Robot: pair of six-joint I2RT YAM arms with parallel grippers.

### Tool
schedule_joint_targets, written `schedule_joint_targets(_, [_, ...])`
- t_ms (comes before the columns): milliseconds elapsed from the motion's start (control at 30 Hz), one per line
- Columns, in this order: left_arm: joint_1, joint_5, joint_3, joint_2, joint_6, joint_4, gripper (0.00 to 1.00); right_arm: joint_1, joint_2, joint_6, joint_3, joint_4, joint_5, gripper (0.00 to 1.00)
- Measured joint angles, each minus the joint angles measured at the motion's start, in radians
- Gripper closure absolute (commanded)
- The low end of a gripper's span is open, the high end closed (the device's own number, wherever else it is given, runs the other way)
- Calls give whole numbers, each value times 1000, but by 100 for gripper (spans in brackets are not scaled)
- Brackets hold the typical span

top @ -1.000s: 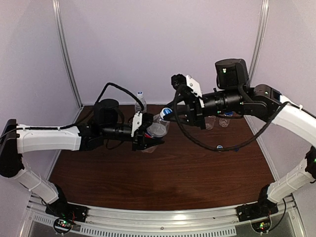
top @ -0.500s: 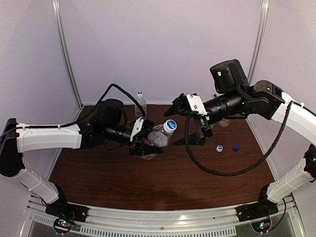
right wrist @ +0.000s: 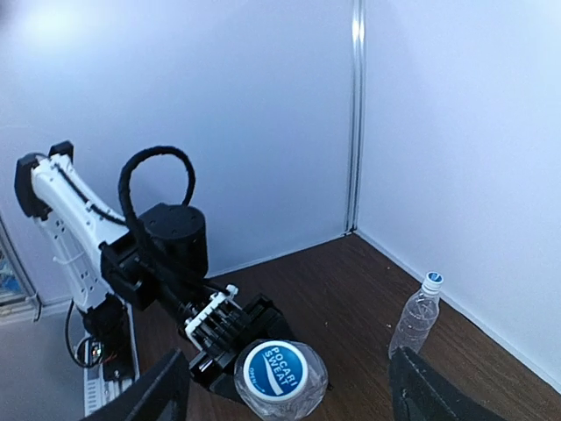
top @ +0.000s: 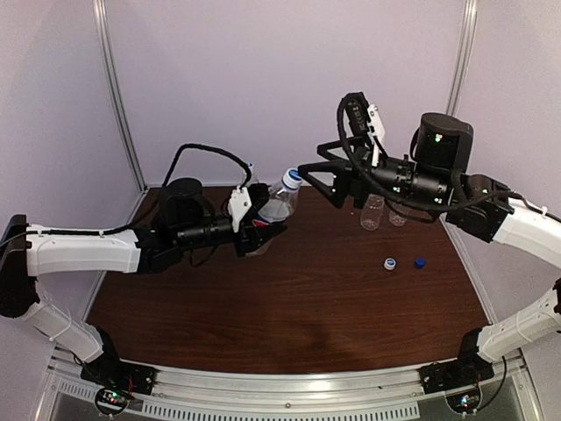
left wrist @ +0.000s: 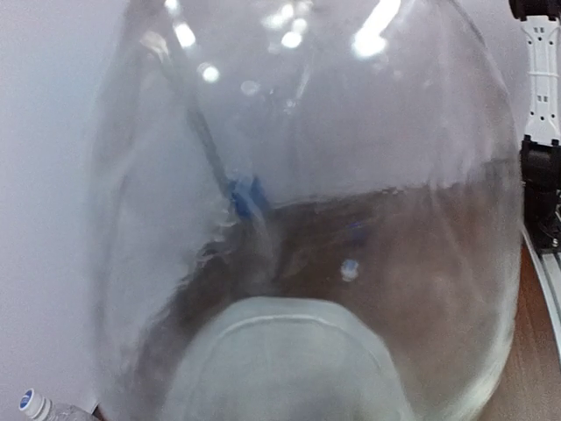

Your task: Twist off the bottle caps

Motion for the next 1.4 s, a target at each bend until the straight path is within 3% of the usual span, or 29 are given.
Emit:
schedule_joint_targets(200, [0, -148, -2, 8, -55, 65, 57, 13, 39, 223, -36, 126, 137, 20])
schedule_joint_targets(500, [0, -190, -2, 16, -81, 80, 57, 27, 123, 278, -18, 158, 201, 27])
schedule_joint_targets(633, [0, -191, -2, 19, -82, 80, 57, 27, 163, 280, 9, 159, 208, 36])
schedule_joint_targets(833, [0, -191, -2, 19, -82, 80, 57, 28, 172, 277, 12, 162, 215, 66])
schedule_joint_targets(933, [0, -193, -2, 21, -82, 79, 57, 31, 176, 271, 16, 163, 214, 75])
schedule_joint_targets(1000, [0, -194, -1, 21, -82, 78, 57, 31, 182, 249, 29, 150, 214, 81])
schedule_joint_targets(1100, [3, -185, -1, 21, -74, 72, 57, 20, 188, 203, 56, 103, 183, 100])
schedule_joint_targets(1267, [14, -70, 0, 6, -22, 23, 57, -29, 179, 26, 113, -47, -22, 100])
schedule_joint_targets(1400, [14, 142, 3, -15, 50, -63, 56, -54, 146, -288, 165, -269, -299, 100])
